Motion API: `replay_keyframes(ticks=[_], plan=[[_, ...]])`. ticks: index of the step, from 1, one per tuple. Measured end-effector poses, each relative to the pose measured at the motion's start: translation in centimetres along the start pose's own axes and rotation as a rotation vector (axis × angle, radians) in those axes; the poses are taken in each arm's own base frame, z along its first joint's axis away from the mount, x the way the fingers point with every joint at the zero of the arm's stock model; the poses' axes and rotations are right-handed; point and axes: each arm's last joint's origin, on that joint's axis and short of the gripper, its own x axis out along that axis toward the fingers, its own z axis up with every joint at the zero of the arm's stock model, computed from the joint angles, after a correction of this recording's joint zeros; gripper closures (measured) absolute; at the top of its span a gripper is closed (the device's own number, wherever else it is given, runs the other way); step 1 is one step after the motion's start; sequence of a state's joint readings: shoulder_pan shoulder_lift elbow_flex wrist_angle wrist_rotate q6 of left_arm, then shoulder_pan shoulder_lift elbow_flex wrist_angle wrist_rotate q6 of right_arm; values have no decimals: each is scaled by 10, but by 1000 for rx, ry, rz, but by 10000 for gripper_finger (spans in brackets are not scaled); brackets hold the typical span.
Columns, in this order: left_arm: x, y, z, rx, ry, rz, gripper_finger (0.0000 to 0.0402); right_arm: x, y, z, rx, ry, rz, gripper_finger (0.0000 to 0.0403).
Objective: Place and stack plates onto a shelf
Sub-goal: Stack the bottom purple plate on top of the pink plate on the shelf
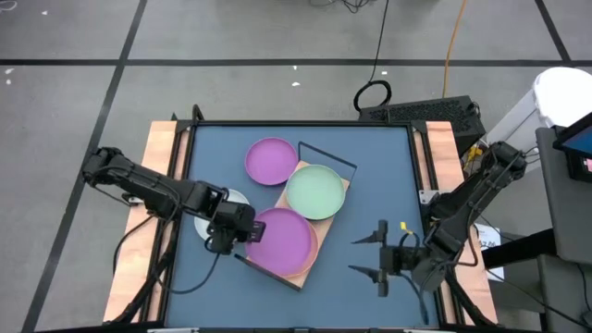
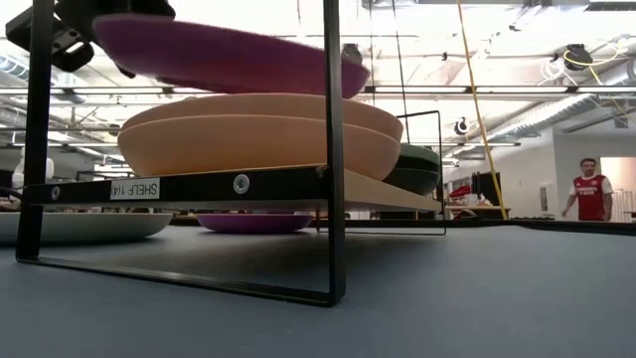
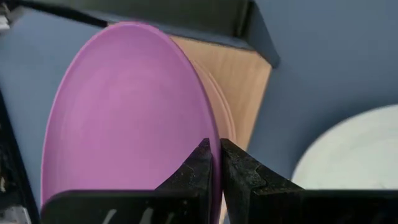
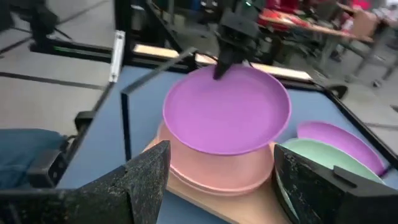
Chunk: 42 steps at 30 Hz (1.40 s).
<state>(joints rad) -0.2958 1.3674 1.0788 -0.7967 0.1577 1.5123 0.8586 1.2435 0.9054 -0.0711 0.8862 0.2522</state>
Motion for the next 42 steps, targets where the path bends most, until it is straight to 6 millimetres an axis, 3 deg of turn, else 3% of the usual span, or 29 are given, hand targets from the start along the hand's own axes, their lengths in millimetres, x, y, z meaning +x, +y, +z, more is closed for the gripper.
replay_keyframes(ticks=[18, 42], plan=[[26, -12, -15, -25, -93, 75, 378, 1, 1, -6, -74, -73, 38, 138], [40, -16, -21, -58, -108, 82, 378, 1, 1, -6, -78, -73, 37, 138]])
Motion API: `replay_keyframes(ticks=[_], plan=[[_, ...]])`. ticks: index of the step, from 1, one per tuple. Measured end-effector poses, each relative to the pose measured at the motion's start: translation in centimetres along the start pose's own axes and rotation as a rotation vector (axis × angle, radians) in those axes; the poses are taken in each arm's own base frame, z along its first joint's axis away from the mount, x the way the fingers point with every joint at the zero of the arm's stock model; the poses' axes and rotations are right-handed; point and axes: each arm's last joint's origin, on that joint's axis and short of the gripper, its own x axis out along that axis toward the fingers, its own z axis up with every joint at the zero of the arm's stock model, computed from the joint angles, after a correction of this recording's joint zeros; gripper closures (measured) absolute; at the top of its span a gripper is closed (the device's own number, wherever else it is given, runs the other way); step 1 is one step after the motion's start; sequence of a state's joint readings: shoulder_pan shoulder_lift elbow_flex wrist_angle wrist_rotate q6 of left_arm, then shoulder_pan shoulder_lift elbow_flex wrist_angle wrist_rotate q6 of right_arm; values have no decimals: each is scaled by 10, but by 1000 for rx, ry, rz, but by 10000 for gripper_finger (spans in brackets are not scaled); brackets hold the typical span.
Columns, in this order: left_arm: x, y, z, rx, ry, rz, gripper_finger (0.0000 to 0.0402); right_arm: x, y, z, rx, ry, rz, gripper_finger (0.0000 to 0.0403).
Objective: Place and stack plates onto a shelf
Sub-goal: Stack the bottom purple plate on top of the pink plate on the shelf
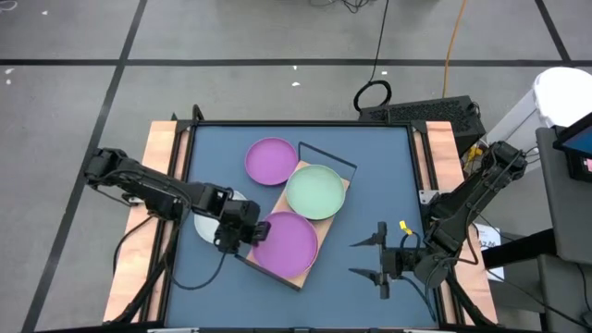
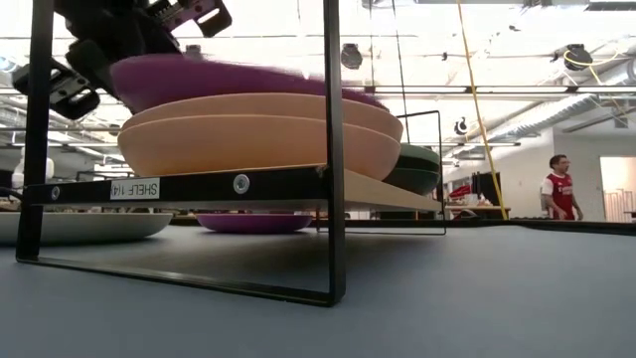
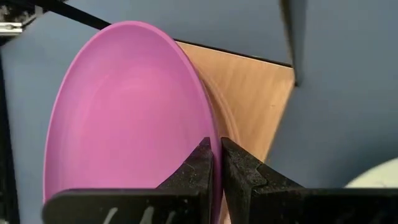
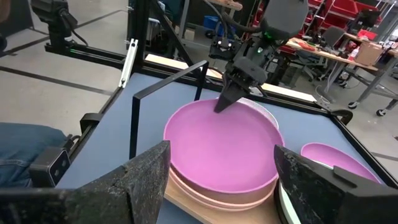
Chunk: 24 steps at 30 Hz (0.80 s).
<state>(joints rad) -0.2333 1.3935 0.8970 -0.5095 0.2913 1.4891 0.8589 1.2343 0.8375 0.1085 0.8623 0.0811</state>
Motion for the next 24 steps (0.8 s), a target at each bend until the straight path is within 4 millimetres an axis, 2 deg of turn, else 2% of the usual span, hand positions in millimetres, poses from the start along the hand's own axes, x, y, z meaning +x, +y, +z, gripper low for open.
replay_keyframes(ticks=[4, 15, 24], plan=[[7, 2, -2, -7, 1, 2, 378, 0, 0, 0, -1, 0, 0, 138], [8, 6, -1, -119, -43, 33, 372, 0, 0, 0, -8, 0, 0, 138], [8, 9, -1, -185, -29, 60, 298, 1, 0, -2, 28, 8, -3, 138]])
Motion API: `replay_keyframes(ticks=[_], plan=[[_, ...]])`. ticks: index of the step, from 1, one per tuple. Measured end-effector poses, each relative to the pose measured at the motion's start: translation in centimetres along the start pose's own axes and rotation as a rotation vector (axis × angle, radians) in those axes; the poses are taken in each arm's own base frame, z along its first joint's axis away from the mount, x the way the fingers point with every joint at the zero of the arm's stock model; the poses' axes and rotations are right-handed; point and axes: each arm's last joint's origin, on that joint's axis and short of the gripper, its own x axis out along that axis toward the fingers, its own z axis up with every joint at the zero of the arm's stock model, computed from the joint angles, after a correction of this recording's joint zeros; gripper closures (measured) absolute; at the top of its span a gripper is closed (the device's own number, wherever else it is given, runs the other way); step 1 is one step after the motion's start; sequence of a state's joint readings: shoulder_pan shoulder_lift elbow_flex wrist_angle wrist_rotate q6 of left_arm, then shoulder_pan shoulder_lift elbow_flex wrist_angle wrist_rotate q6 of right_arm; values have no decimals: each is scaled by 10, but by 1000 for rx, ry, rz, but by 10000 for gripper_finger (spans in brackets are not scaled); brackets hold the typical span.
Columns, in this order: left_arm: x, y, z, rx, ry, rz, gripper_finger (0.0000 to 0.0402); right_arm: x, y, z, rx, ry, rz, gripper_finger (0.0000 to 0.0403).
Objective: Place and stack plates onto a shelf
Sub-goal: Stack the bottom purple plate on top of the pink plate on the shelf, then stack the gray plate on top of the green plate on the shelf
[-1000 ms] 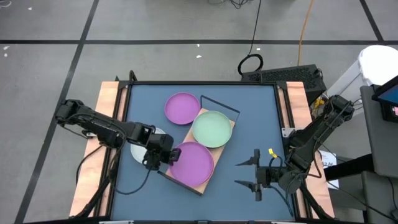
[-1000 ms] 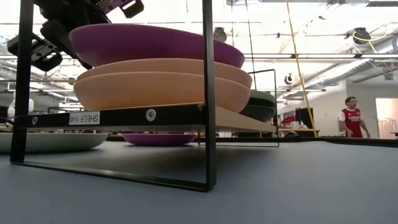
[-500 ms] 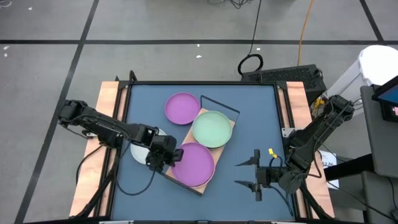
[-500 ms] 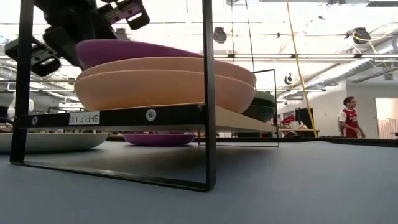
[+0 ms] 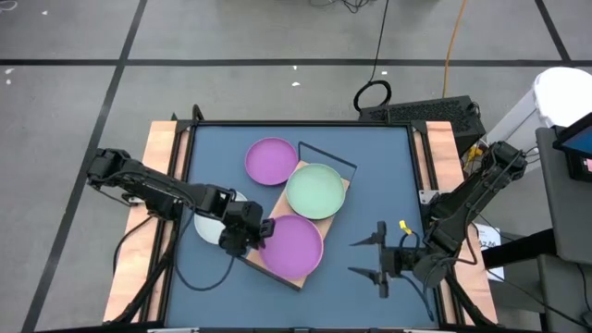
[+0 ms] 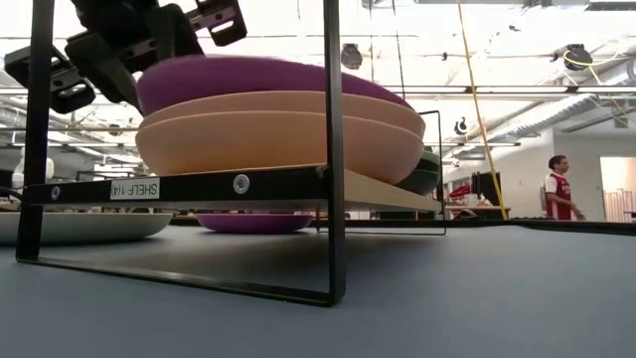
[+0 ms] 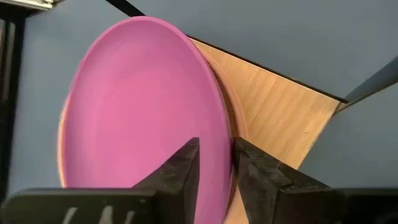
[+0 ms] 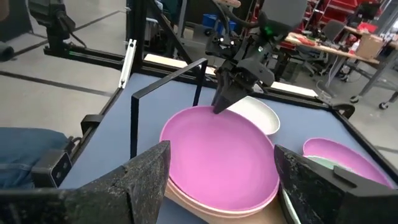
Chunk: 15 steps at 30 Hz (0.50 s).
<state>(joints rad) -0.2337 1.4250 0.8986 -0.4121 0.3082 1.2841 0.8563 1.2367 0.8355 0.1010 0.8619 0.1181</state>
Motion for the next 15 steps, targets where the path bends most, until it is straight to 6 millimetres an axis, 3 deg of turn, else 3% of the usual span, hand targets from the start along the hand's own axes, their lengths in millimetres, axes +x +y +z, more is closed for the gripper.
replay_keyframes(ticks=[5, 10, 15], plan=[[0, 0, 0, -68, 2, -2, 285, 8, -1, -17, 26, 44, -21, 138], [0, 0, 1, -187, 25, 9, 284, 28, 4, -41, 45, 112, 2, 141], [-3, 5, 1, -318, 69, 43, 284, 52, 11, -63, 8, 144, -10, 181]])
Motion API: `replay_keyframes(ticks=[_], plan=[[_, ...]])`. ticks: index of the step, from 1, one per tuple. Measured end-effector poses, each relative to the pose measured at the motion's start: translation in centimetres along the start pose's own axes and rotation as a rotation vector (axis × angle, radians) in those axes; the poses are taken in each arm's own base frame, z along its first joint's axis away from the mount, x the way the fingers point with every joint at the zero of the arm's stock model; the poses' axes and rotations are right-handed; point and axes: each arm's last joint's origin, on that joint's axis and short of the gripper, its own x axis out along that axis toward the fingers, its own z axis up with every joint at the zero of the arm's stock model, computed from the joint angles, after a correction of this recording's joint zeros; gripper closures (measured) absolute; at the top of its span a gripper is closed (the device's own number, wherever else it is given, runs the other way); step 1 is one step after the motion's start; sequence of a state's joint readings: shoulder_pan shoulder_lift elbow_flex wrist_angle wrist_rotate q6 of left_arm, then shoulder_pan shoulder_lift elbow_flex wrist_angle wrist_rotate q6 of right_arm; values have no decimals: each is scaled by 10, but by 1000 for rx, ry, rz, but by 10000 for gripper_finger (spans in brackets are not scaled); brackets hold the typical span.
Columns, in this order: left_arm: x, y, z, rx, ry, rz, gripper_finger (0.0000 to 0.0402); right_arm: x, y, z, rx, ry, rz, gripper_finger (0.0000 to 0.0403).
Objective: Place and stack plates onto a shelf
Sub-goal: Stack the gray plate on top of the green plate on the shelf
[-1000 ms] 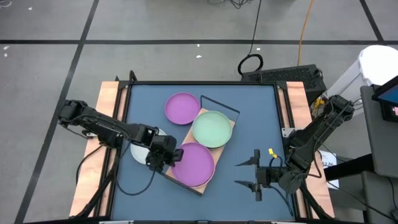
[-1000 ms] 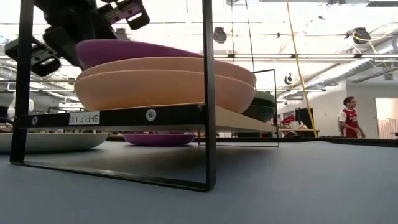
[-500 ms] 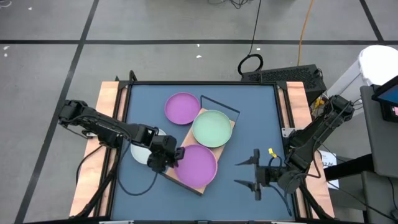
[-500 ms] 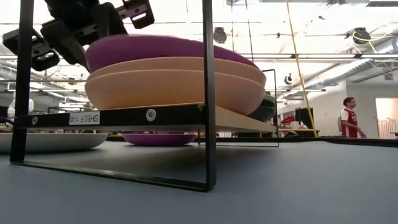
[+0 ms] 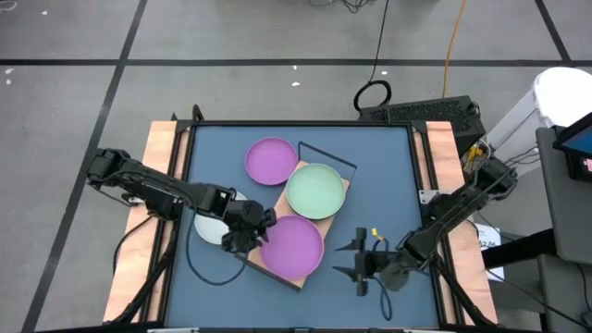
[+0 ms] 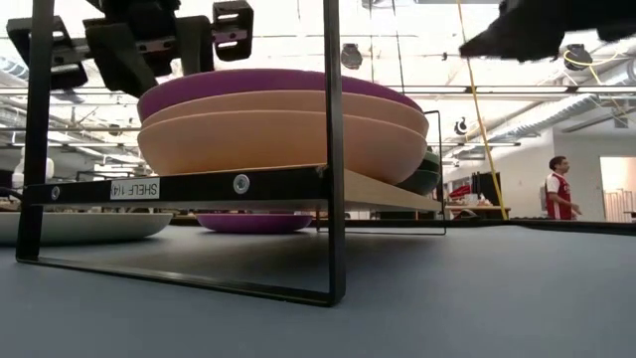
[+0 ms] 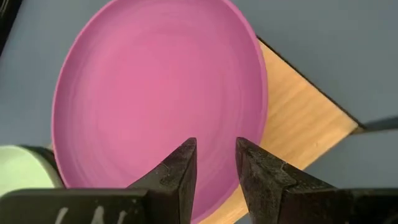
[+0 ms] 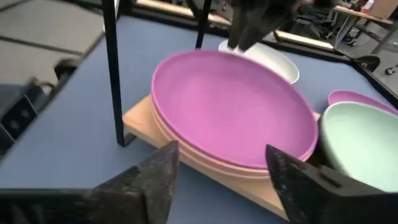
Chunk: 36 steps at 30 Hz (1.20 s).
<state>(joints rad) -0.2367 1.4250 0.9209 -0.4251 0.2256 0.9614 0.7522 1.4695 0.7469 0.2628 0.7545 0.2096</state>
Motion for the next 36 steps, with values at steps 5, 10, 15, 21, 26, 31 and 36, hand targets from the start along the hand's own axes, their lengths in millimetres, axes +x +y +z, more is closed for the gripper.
replay_keyframes(ticks=[5, 10, 15, 21, 26, 31, 36], plan=[[-9, 2, 6, -149, -27, 48, 284, 14, 7, -13, -6, 27, -2, 255], [-30, 6, 8, -391, 7, 219, 284, 30, 9, -24, 31, 47, -16, 338], [-56, 8, 10, -541, 9, 398, 284, 46, 10, -36, 24, 54, -39, 398], [-78, 8, 10, -700, 13, 579, 284, 58, 6, -43, 42, 57, -67, 389], [-80, 7, 7, -756, 59, 652, 284, 64, 2, -44, 35, 69, -39, 398], [-77, 6, 4, -836, 68, 659, 284, 67, -1, -43, 45, 72, -22, 401], [-72, 1, -1, -851, 100, 659, 284, 66, 0, -44, 13, 83, -1, 402]])
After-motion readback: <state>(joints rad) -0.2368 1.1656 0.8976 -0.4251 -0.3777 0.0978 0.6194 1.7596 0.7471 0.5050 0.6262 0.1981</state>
